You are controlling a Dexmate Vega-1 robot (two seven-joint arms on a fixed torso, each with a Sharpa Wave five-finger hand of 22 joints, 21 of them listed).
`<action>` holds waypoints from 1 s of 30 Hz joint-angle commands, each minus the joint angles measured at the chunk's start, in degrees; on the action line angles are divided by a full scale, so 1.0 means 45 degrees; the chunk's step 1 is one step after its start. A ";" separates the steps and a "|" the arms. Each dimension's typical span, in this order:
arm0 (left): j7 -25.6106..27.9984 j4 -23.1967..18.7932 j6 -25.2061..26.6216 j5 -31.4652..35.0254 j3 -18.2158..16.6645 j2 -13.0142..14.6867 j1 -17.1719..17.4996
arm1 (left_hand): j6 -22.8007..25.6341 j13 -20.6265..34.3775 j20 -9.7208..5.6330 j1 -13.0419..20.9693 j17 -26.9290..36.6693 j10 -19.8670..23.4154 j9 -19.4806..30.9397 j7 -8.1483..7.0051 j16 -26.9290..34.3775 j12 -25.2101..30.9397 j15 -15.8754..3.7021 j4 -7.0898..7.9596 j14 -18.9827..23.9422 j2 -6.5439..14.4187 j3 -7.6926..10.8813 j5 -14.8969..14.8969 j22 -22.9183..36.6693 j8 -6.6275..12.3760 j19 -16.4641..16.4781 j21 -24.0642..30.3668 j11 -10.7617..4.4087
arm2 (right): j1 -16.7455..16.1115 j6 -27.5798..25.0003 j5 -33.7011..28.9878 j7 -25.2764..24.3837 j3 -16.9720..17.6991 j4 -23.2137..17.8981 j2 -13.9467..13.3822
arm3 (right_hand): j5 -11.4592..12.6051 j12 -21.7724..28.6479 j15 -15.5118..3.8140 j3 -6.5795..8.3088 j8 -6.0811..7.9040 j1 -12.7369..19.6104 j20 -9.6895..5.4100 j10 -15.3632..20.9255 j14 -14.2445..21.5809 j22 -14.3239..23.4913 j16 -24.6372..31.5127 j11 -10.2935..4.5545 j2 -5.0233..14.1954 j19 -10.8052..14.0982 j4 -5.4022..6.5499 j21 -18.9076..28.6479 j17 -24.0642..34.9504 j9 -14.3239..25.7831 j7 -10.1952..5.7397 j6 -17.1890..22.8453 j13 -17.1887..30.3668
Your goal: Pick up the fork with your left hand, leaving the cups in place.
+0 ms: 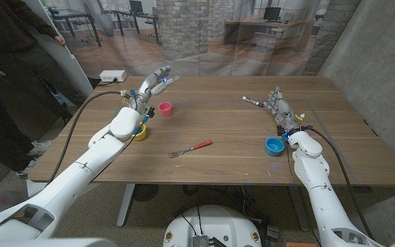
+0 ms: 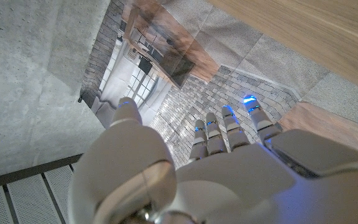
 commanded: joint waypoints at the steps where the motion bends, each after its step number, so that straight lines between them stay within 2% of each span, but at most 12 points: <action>1: -0.0697 -0.0335 0.0289 0.0398 0.0190 0.0245 -0.0377 | 0.0135 0.0038 0.0120 0.0184 0.0079 0.0129 0.0078 0.0012 0.0137 0.0086 -0.0026 -0.0115 0.0151 -0.0115 -0.0050 0.0092 0.0076 0.0082 0.0001 -0.0053 -0.0001 | 0.0127 0.0224 0.0083 -0.0048 0.0048 0.0297 0.0008 | 0.0014 -0.0048 0.0081 0.0014 -0.0023 0.0104 0.0047 0.0066 -0.0014 0.0027 0.0027 -0.0013 -0.0013 0.0092 -0.0042 0.0041 0.0043 0.0061 0.0025 0.0107 0.0023; 30: -0.3014 -0.1110 0.0491 0.0851 0.0755 0.1107 -0.1263 | 0.0325 0.0122 0.0297 0.0287 0.0186 0.0236 0.0102 0.0162 0.0110 0.0071 0.0068 -0.0254 0.0095 -0.0526 -0.0343 0.0375 0.0100 0.0046 -0.0138 -0.0221 0.0104 | -0.0026 0.0595 0.0220 -0.0237 0.0104 0.0317 0.0072 | 0.0002 -0.0102 0.0093 -0.0014 -0.0129 0.0119 0.0045 0.0120 0.0002 0.0027 0.0022 0.0008 -0.0037 0.0096 -0.0073 0.0042 0.0046 0.0068 0.0031 0.0176 0.0027</action>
